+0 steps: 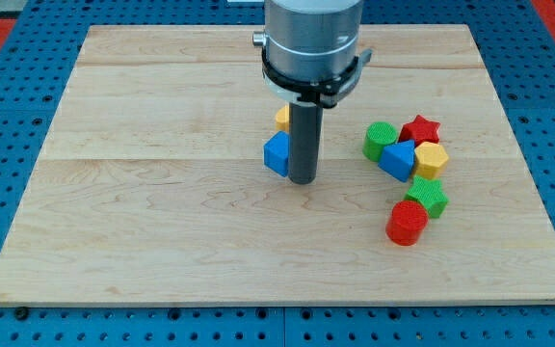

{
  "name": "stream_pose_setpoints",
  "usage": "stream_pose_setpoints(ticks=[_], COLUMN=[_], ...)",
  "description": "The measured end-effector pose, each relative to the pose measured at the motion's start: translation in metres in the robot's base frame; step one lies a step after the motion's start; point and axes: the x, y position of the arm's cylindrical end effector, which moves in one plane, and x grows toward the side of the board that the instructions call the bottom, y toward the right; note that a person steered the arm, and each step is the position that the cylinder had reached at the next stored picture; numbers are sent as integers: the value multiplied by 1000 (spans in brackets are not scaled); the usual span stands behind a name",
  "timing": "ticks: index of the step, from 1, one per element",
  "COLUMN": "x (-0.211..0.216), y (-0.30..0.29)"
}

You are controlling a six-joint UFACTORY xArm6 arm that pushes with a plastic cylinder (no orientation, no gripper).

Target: Push the red circle to the left of green star

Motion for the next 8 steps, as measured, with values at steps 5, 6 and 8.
stream_pose_setpoints(ticks=[5,6,8], x=[107,109,64], y=[66,127,96])
